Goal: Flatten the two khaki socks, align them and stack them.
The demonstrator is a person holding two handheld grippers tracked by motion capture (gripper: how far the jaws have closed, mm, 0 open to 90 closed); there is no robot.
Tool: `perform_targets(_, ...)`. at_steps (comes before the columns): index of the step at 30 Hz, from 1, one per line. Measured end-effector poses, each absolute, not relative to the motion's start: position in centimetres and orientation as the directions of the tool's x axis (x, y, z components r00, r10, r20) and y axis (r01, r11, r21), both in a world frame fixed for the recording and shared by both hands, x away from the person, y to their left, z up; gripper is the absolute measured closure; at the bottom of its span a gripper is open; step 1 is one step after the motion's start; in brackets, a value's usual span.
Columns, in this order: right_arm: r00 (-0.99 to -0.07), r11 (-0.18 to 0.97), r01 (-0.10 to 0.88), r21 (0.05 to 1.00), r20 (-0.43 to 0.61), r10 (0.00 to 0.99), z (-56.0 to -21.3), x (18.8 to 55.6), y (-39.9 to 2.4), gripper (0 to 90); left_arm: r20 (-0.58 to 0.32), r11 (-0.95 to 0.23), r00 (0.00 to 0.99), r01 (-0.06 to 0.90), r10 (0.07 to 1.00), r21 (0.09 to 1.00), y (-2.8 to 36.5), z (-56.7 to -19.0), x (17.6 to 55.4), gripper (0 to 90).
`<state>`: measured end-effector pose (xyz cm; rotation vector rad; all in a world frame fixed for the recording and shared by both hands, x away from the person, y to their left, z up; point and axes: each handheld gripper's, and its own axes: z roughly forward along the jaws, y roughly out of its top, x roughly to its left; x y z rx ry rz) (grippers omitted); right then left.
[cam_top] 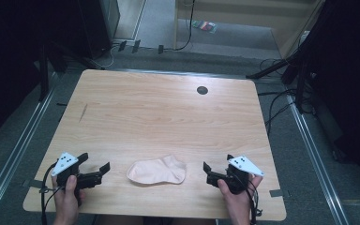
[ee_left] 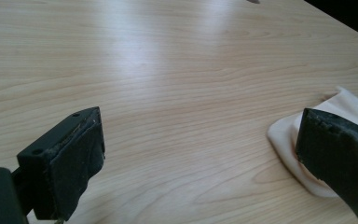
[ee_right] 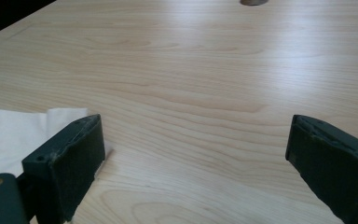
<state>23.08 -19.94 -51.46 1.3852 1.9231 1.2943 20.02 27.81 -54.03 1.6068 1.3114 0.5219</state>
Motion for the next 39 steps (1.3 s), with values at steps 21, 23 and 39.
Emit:
perform_targets(21, -0.271, 0.033, 0.524, 0.851, 0.13, 0.954, -53.2, 21.6, -29.0, 4.4, -0.135, 0.006, 0.224, 0.498, 0.965, 0.867, 35.4, -54.5, 18.3, 1.8)
perform_targets(23, -0.258, 0.028, 0.528, 0.849, 0.129, 0.958, -53.4, 21.4, -30.0, 2.8, -0.134, 0.011, 0.213, 0.495, 0.968, 0.869, 36.0, -54.5, 18.3, 1.8)
perform_targets(39, -0.175, 0.002, 0.524, 0.852, 0.105, 0.979, -54.4, 21.3, -33.6, 2.7, -0.173, 0.049, 0.202, 0.505, 0.964, 0.862, 36.7, -55.0, 19.1, 1.8)
